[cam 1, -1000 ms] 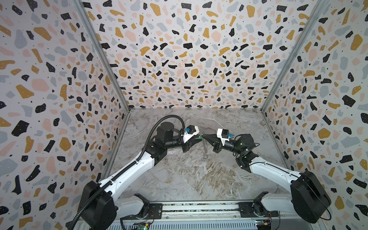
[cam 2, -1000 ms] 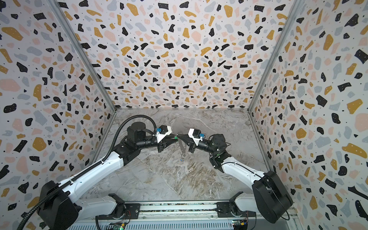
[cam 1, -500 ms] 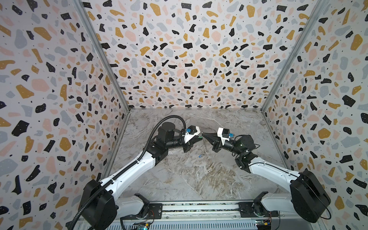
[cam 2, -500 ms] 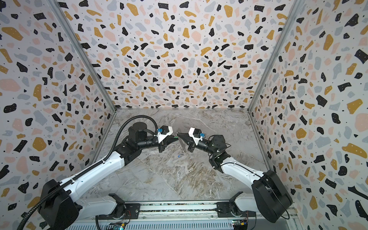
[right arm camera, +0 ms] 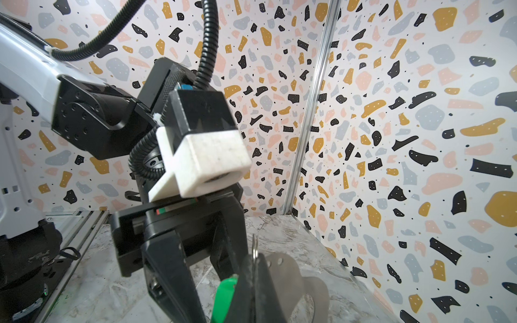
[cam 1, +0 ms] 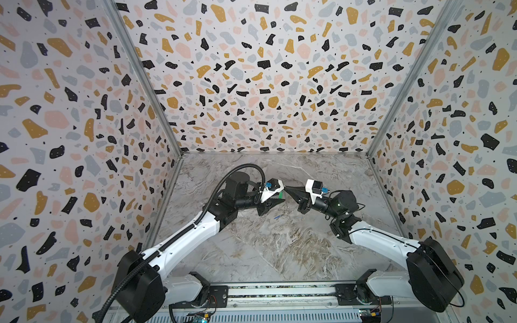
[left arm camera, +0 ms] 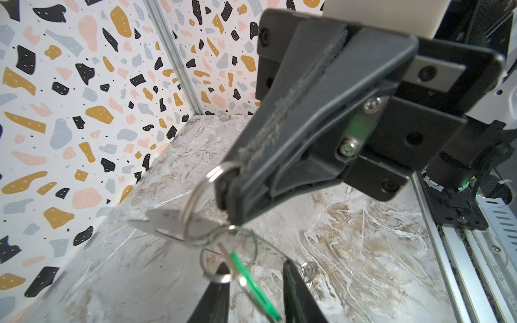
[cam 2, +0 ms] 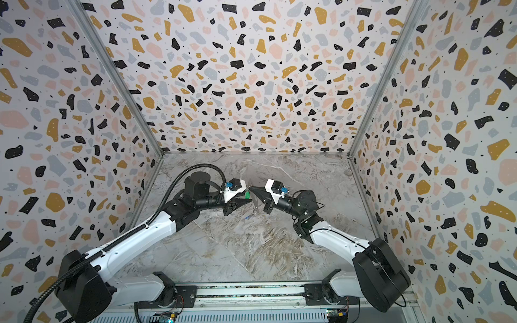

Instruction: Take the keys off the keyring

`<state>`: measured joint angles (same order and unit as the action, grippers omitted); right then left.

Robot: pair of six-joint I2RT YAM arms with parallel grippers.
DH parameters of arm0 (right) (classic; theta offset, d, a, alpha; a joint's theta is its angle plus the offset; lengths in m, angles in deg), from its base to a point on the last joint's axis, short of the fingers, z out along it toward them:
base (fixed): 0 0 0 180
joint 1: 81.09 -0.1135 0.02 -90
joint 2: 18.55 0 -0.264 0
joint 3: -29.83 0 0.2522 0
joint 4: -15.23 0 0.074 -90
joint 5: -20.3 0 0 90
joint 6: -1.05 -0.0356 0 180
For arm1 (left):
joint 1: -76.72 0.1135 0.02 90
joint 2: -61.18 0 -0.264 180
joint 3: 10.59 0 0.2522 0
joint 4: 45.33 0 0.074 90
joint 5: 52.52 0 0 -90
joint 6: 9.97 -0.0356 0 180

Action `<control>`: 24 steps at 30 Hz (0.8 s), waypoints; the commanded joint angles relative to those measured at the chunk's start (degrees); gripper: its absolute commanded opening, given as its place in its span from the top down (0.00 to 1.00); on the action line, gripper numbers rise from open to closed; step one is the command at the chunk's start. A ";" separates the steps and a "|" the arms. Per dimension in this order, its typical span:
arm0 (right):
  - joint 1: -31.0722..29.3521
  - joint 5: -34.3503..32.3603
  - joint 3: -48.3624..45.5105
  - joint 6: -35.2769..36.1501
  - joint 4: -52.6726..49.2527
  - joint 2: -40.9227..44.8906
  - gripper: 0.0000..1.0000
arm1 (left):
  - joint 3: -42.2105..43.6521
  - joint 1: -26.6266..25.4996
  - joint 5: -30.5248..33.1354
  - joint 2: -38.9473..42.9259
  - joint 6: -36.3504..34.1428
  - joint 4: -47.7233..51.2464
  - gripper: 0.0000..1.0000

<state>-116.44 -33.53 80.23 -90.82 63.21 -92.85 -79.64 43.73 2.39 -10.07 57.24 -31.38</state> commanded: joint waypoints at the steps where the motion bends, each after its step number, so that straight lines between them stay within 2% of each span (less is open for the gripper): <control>1: 0.30 1.84 0.09 -0.46 2.07 1.00 1.00 | 0.66 2.06 0.72 4.42 -0.56 -1.21 0.66; 6: 0.85 3.48 -0.08 -0.48 2.47 1.18 1.00 | 0.33 2.67 -0.92 7.25 -0.43 -2.60 0.70; 12: 1.02 5.10 -0.51 -1.06 3.41 1.46 1.00 | -1.55 2.67 -4.91 6.23 1.29 -4.14 0.73; 19: 1.01 6.50 -0.87 -1.20 3.43 1.71 1.00 | -1.75 2.67 -7.11 5.23 2.54 -6.04 0.73; 24: 1.03 7.45 -0.61 -1.50 3.67 1.36 1.00 | -1.69 2.67 -8.87 4.71 2.94 -6.94 0.77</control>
<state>-115.54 -27.52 79.16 -91.46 64.13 -92.85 -79.48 46.28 -4.04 -5.30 59.30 -34.82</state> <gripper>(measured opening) 0.044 0.236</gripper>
